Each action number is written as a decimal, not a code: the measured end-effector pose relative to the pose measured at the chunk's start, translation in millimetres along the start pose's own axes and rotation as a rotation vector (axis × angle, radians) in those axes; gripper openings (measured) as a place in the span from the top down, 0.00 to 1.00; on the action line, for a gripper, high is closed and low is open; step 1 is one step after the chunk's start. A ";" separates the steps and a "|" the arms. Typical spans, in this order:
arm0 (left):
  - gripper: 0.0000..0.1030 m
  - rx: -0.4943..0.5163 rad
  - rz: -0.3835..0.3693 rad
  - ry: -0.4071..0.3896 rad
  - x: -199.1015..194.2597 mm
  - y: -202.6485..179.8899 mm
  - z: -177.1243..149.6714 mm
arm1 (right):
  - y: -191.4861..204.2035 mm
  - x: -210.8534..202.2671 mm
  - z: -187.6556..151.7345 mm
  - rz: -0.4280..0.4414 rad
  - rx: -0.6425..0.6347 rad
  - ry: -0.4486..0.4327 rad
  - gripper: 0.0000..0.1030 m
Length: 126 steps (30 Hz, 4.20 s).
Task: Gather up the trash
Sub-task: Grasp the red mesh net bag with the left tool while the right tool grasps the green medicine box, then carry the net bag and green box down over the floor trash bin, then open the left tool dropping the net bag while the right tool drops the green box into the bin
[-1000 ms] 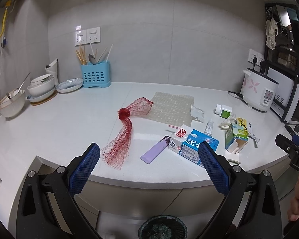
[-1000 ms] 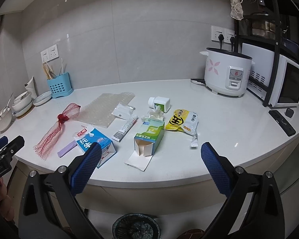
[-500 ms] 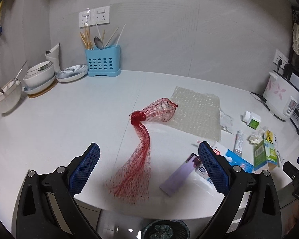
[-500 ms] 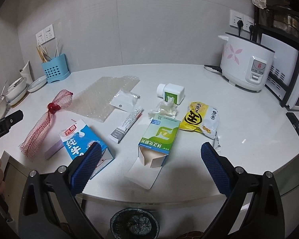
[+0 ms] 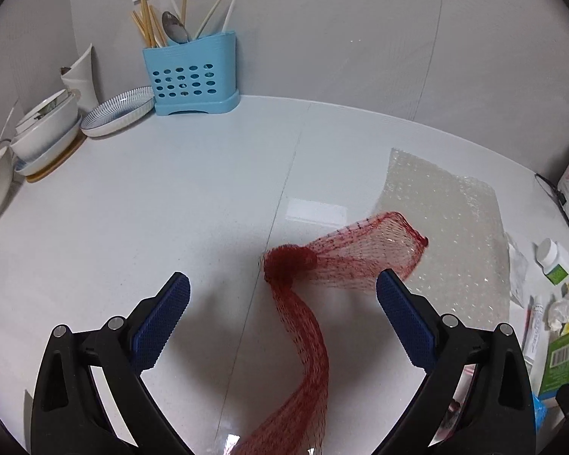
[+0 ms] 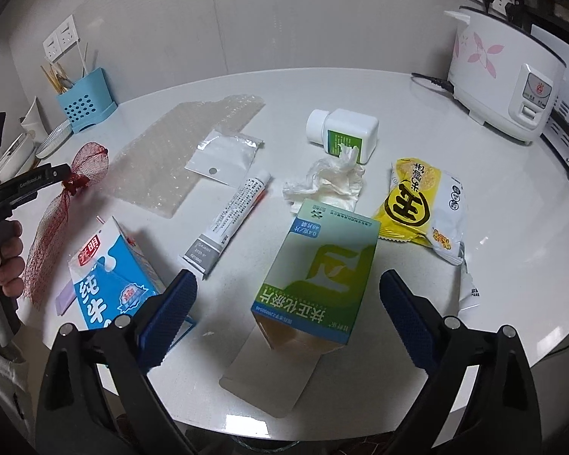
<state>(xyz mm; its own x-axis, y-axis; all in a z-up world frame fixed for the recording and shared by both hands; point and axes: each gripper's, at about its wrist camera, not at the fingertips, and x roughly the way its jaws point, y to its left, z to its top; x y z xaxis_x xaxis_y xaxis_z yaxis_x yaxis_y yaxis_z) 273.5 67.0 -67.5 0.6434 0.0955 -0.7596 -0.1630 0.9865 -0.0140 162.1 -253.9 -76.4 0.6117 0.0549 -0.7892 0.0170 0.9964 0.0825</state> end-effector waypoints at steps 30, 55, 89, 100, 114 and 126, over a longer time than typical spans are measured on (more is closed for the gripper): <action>0.96 -0.008 -0.004 0.051 12.1 12.0 -6.0 | 1.4 15.6 2.0 0.022 0.034 0.059 0.54; 0.96 0.073 -0.187 -0.186 -178.3 -12.3 -134.1 | -0.6 -125.7 -75.2 0.096 -0.016 -0.252 0.54; 0.96 0.014 -0.247 -0.013 -57.8 -16.5 -408.5 | 29.2 3.1 -332.0 0.178 -0.119 -0.130 0.54; 0.96 -0.008 -0.254 0.170 61.7 -33.1 -453.7 | 35.2 109.6 -356.7 0.114 -0.101 0.008 0.54; 0.95 0.105 -0.282 0.385 164.5 -61.2 -512.2 | 11.9 195.0 -372.3 0.062 -0.006 0.169 0.54; 0.70 0.170 -0.299 0.415 177.4 -78.5 -535.4 | 0.3 209.0 -373.1 0.072 0.028 0.195 0.54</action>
<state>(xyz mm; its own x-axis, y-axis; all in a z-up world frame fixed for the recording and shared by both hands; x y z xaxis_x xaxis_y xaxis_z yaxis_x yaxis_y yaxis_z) 0.1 -64.7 -549.3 0.2878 -0.2198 -0.9321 0.1279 0.9734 -0.1901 -5.1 -218.3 -468.4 0.4474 0.1403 -0.8833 0.0026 0.9874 0.1581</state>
